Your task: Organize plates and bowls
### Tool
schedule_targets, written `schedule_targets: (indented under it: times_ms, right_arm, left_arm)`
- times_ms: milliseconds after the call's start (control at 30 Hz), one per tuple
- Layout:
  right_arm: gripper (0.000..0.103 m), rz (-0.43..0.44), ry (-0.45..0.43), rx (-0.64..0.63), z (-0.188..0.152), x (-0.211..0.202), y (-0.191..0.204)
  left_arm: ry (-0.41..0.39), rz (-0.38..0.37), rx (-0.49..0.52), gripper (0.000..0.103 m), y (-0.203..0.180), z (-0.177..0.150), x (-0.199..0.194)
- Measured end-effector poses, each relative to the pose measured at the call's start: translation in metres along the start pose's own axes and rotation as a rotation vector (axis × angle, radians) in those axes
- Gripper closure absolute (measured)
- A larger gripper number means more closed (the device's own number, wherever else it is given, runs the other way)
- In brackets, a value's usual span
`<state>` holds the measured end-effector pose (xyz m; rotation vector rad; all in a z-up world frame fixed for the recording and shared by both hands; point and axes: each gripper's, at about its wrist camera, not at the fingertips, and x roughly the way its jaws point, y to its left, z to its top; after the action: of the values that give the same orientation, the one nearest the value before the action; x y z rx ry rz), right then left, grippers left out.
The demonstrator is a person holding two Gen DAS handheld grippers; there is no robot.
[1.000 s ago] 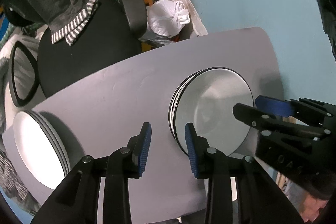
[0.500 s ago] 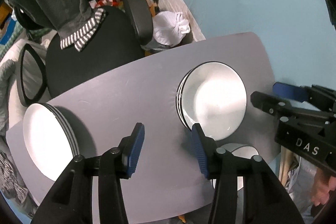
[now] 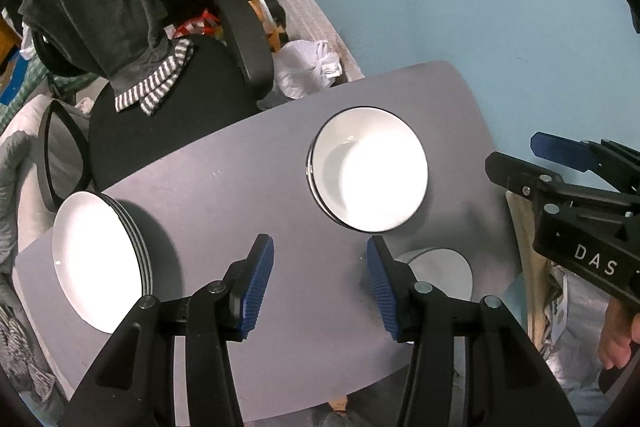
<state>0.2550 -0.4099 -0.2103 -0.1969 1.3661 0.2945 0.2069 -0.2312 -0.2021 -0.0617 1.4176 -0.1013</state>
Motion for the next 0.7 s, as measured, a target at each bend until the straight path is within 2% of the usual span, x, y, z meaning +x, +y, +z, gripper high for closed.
schedule_targets:
  times_ms: [467,567,700]
  right_arm:
    - [0.043,0.003,-0.012,0.045,-0.024,-0.012,-0.005]
    - [0.042,0.002,-0.010,0.054,-0.031,-0.013,-0.007]
    - [0.042,0.004,-0.002,0.069,-0.038,-0.011,-0.009]
  left_arm:
    - [-0.020,-0.035,0.033,0.053,-0.012,-0.020,-0.007]
    - [-0.029,-0.048,0.035,0.042,-0.013,-0.025,-0.008]
    - [-0.041,-0.062,0.053,0.042,-0.017,-0.030,-0.009]
